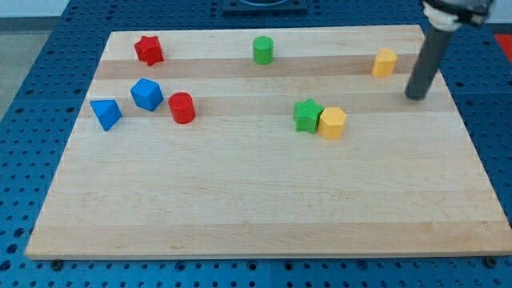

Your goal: Push the yellow heart towards the top right side of the board

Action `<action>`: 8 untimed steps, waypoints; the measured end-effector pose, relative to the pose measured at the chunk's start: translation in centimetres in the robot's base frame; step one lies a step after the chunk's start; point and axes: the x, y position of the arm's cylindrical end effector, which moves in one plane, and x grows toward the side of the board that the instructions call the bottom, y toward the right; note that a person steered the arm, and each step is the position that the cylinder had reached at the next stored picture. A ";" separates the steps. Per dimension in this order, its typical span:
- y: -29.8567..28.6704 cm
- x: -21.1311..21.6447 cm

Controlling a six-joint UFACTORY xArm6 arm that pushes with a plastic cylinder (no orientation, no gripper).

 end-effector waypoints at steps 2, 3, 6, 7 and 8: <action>-6.7 1.4; -6.7 -1.2; -5.8 -6.1; -5.8 -6.6; -5.8 -8.0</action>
